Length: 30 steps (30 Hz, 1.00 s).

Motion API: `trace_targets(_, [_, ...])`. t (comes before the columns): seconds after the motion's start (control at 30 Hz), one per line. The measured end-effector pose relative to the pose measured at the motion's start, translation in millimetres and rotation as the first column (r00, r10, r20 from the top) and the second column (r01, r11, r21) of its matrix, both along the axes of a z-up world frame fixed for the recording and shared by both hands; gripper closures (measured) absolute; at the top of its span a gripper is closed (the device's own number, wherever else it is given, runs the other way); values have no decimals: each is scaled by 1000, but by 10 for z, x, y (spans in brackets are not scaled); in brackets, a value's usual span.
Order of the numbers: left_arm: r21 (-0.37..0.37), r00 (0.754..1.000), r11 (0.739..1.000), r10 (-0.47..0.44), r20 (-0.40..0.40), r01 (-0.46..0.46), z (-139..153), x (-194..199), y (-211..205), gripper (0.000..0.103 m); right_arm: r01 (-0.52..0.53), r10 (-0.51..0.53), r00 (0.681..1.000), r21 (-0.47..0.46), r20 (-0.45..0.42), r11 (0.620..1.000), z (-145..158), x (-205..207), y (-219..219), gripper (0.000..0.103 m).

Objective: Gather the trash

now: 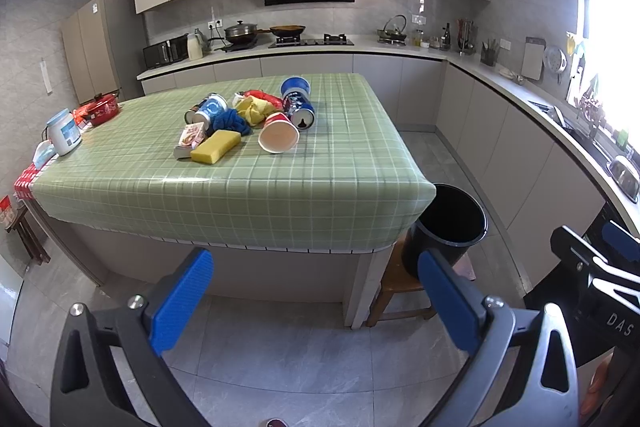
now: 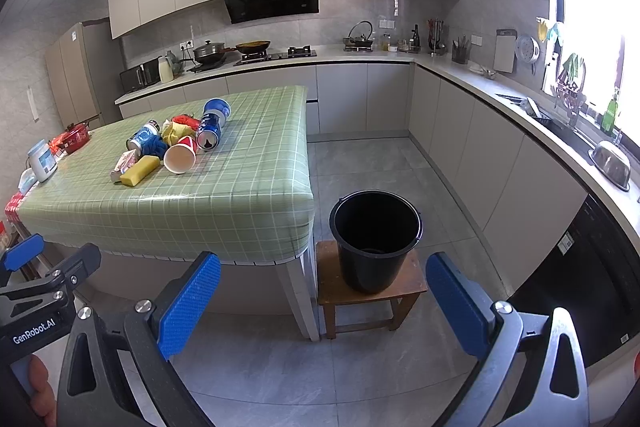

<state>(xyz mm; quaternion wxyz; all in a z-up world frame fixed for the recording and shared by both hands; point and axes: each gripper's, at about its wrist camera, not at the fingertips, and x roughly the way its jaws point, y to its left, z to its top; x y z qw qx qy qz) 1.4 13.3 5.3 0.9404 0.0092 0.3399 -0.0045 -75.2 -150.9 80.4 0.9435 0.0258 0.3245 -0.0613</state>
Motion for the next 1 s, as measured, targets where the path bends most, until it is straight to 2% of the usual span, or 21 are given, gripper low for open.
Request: trace_targets(1.0, [-4, 1000, 1000, 4, 10, -4, -13, 9, 69, 0, -6, 6, 1000, -13, -1, 1000, -3, 62, 116, 0])
